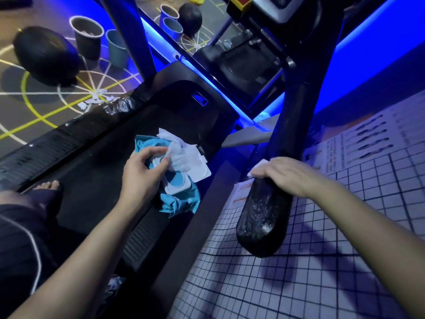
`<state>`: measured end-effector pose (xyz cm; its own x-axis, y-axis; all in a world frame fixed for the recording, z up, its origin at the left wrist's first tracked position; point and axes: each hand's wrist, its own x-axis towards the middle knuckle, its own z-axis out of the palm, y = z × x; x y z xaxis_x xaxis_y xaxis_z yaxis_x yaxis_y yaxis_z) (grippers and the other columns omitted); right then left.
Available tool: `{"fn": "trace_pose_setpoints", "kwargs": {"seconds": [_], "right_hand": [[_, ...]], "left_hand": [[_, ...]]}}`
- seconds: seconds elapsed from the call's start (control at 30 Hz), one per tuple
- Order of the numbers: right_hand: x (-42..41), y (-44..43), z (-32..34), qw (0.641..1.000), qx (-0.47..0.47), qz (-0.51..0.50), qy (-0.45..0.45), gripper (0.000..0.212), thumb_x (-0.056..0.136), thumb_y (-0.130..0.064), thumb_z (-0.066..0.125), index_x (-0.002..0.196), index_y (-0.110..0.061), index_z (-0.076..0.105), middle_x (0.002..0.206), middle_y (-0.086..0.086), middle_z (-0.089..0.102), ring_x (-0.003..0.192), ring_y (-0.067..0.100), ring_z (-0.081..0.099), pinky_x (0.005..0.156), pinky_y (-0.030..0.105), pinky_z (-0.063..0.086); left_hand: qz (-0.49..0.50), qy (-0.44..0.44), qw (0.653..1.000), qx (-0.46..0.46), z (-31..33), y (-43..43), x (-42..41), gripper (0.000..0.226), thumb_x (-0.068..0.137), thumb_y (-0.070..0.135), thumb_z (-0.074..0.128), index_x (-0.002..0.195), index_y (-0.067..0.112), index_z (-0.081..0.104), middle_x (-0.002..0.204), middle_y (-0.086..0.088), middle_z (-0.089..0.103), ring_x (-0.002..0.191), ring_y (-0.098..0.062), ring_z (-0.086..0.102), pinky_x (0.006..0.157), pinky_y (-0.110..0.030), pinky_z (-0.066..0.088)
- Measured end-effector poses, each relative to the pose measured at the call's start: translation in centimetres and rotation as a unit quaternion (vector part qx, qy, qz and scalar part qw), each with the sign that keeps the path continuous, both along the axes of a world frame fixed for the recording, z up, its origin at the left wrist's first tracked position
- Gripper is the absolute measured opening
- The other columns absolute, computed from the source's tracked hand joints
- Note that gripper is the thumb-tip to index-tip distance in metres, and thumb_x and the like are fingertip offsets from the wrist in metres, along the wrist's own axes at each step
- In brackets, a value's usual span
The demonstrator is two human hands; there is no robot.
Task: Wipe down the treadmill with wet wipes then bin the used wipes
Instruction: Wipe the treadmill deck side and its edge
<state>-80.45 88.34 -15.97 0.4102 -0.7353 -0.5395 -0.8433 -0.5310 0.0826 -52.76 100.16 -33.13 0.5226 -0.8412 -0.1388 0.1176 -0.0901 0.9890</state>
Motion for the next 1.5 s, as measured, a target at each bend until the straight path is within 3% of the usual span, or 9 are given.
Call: {"fn": "trace_pose_setpoints", "kwargs": {"seconds": [0.1, 0.27, 0.63, 0.8, 1.0, 1.2, 1.33, 1.43, 1.5], "right_hand": [[-0.5, 0.2, -0.5, 0.998, -0.01, -0.005, -0.059, 0.084, 0.077, -0.059, 0.006, 0.124, -0.035, 0.071, 0.131, -0.013, 0.065, 0.125, 0.011, 0.049, 0.112, 0.032, 0.031], [-1.7, 4.8, -0.9, 0.978, 0.005, 0.032, -0.207, 0.059, 0.092, -0.038, 0.025, 0.112, -0.023, 0.078, 0.116, -0.011, 0.074, 0.113, 0.005, 0.06, 0.106, 0.026, 0.033], [-1.4, 12.5, -2.4, 0.952, -0.073, 0.074, -0.287, 0.044, 0.086, -0.018, 0.043, 0.112, -0.022, 0.078, 0.108, -0.016, 0.075, 0.103, 0.005, 0.066, 0.104, 0.024, 0.039], [-1.3, 12.0, -1.4, 0.952, -0.053, -0.021, -0.302, 0.049, 0.089, -0.018, 0.039, 0.124, -0.032, 0.071, 0.122, -0.025, 0.065, 0.121, -0.021, 0.045, 0.108, 0.004, 0.025], [-2.0, 12.7, -3.2, 0.957, -0.116, 0.013, -0.267, 0.041, 0.098, -0.03, 0.038, 0.119, -0.025, 0.073, 0.124, -0.02, 0.067, 0.132, -0.007, 0.044, 0.119, 0.017, 0.016], [-2.2, 14.2, -4.4, 0.945, -0.17, 0.019, -0.279, 0.035, 0.101, -0.034, 0.043, 0.109, -0.021, 0.075, 0.11, -0.016, 0.071, 0.12, 0.002, 0.053, 0.119, 0.018, 0.015], [-1.5, 15.2, -5.1, 0.921, -0.241, 0.025, -0.304, 0.027, 0.096, -0.024, 0.049, 0.095, -0.017, 0.075, 0.098, -0.009, 0.071, 0.103, 0.007, 0.059, 0.114, 0.013, 0.019], [-1.0, 17.3, -6.4, 0.912, -0.269, 0.036, -0.307, 0.015, 0.089, -0.007, 0.064, 0.097, -0.017, 0.073, 0.096, -0.009, 0.07, 0.101, 0.008, 0.059, 0.113, 0.02, 0.025], [-1.1, 19.5, -8.2, 0.932, -0.212, 0.06, -0.288, 0.036, 0.079, 0.006, 0.073, 0.103, -0.02, 0.071, 0.095, -0.012, 0.066, 0.098, 0.01, 0.059, 0.111, 0.03, 0.033]], "left_hand": [[-0.016, 0.001, 1.0, 0.003, -0.3, 0.5, -0.4, 0.016, 0.093, 0.024, 0.079, 0.098, 0.038, 0.074, 0.112, 0.002, 0.072, 0.095, -0.01, 0.069, 0.089, -0.032, 0.056], [-0.026, -0.005, 1.0, 0.011, -0.6, 1.0, -1.1, 0.016, 0.093, 0.028, 0.079, 0.097, 0.042, 0.074, 0.115, 0.0, 0.073, 0.103, -0.013, 0.07, 0.094, -0.039, 0.058], [-0.036, -0.01, 0.999, -0.007, -0.1, 0.9, -1.7, 0.019, 0.094, 0.025, 0.079, 0.096, 0.043, 0.072, 0.118, 0.0, 0.074, 0.109, -0.014, 0.069, 0.099, -0.038, 0.057], [-0.044, -0.003, 0.999, -0.009, 0.0, 0.6, -2.7, 0.014, 0.091, 0.032, 0.081, 0.094, 0.044, 0.073, 0.118, 0.0, 0.073, 0.109, -0.016, 0.07, 0.098, -0.044, 0.058], [-0.056, 0.02, 0.998, -0.004, 0.6, 0.5, -4.5, 0.009, 0.086, 0.041, 0.08, 0.093, 0.046, 0.077, 0.11, 0.0, 0.075, 0.102, -0.027, 0.072, 0.092, -0.055, 0.06], [-0.063, 0.04, 0.997, 0.01, 0.1, 1.1, -5.0, 0.019, 0.079, 0.051, 0.077, 0.097, 0.049, 0.077, 0.115, 0.003, 0.074, 0.106, -0.018, 0.072, 0.094, -0.052, 0.061], [-0.054, 0.04, 0.998, 0.008, -0.3, 1.3, -4.5, 0.019, 0.077, 0.052, 0.076, 0.096, 0.051, 0.077, 0.115, 0.002, 0.075, 0.106, -0.019, 0.073, 0.094, -0.053, 0.061], [-0.049, 0.045, 0.998, 0.004, -0.4, 1.2, -4.1, 0.024, 0.076, 0.054, 0.076, 0.099, 0.047, 0.078, 0.116, 0.002, 0.075, 0.107, -0.02, 0.073, 0.095, -0.054, 0.06], [-0.052, 0.044, 0.998, 0.006, -0.5, 1.1, -4.2, 0.023, 0.077, 0.052, 0.076, 0.1, 0.046, 0.078, 0.115, 0.002, 0.075, 0.107, -0.02, 0.073, 0.095, -0.054, 0.06]]}}
